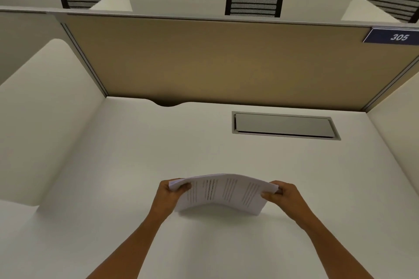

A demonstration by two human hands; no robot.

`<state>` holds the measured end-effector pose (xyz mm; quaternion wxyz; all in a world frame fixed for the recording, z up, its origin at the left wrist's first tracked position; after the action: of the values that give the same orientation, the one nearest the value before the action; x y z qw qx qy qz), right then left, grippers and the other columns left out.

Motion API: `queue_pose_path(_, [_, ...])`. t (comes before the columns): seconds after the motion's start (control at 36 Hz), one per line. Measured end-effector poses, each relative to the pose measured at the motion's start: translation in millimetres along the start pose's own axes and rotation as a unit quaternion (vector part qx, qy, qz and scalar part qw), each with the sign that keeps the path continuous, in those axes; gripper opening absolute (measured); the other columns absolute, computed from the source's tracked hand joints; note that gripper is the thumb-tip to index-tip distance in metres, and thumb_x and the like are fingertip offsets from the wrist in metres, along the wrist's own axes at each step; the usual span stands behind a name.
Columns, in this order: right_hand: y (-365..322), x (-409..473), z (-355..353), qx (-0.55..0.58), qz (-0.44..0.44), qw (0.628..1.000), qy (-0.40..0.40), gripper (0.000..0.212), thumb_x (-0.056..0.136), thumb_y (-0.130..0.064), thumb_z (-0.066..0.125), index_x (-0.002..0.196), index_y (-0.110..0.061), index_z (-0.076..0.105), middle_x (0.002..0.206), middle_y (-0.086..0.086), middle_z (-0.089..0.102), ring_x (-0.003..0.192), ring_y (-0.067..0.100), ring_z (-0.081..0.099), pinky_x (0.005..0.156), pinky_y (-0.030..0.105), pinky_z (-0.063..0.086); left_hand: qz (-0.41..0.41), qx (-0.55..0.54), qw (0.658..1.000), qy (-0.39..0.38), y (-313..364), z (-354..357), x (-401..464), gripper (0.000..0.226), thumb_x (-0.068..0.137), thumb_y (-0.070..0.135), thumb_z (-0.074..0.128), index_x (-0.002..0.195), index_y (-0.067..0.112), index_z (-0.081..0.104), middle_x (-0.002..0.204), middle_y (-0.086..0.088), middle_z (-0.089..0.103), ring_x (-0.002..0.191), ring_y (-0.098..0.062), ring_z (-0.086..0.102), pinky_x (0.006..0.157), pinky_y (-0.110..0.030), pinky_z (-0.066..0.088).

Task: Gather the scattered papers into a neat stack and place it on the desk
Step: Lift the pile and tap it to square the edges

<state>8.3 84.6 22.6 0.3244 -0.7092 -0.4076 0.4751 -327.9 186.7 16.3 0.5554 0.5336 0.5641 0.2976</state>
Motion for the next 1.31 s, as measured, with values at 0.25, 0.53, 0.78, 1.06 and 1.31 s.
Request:
queue_pose_path(0.25, [6,-1,29,0.038,0.008,0.998,0.059,0.009,0.09,-0.021,0.069,0.086,-0.029,0.072,0.089,0.002,0.077,0.086,0.02,0.072,0.076,0.033,0.054,0.001,0.012,1.0,0.001,-8,-6,1,0.012,0.084,0.008,0.071,0.091,0.015,0.078,0.086,-0.002,0.078,0.074,-0.004,0.069,0.064,-0.018,0.053])
queue_pose_path(0.53, [0,-7,31,0.044,-0.029,0.995,0.084,0.026,0.093,-0.01,0.064,0.081,-0.031,0.074,0.076,-0.005,0.076,0.067,-0.002,0.065,0.061,0.013,0.049,0.0,0.014,1.0,-0.014,-8,-13,9,0.019,0.083,0.007,0.073,0.094,0.021,0.076,0.079,0.014,0.078,0.074,0.001,0.07,0.063,-0.014,0.054])
queue_pose_path(0.78, [18,1,40,0.03,-0.023,0.997,0.063,0.017,0.089,-0.012,0.069,0.101,-0.023,0.075,0.097,0.0,0.077,0.088,0.002,0.071,0.07,0.013,0.054,-0.006,0.022,0.999,-0.046,-29,-13,8,0.023,0.082,0.008,0.075,0.1,0.023,0.077,0.093,0.002,0.079,0.089,-0.011,0.073,0.075,-0.022,0.056])
queue_pose_path(1.06, [23,5,39,0.031,-0.024,0.997,0.074,0.018,0.09,-0.011,0.068,0.103,-0.022,0.072,0.096,-0.002,0.076,0.086,0.001,0.07,0.068,0.006,0.051,-0.007,0.03,0.999,-0.037,-34,-15,10,0.023,0.082,0.01,0.075,0.099,0.024,0.077,0.091,0.004,0.079,0.086,-0.007,0.073,0.07,-0.018,0.056])
queue_pose_path(1.31, [27,7,40,0.041,-0.019,0.996,0.082,0.019,0.091,-0.011,0.067,0.108,-0.02,0.071,0.098,-0.002,0.075,0.09,0.002,0.07,0.068,0.007,0.052,-0.005,0.039,0.999,-0.028,-39,-14,12,0.022,0.081,0.011,0.076,0.099,0.022,0.076,0.088,0.006,0.079,0.084,-0.006,0.073,0.067,-0.018,0.055])
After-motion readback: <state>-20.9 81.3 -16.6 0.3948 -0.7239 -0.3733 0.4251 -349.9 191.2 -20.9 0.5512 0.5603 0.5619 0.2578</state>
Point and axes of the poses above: each hand's wrist, its own x-axis towards the middle knuckle, its own z-axis out of the palm, y = z × x, the point moved 7 cm from there along x, towards the middle knuckle
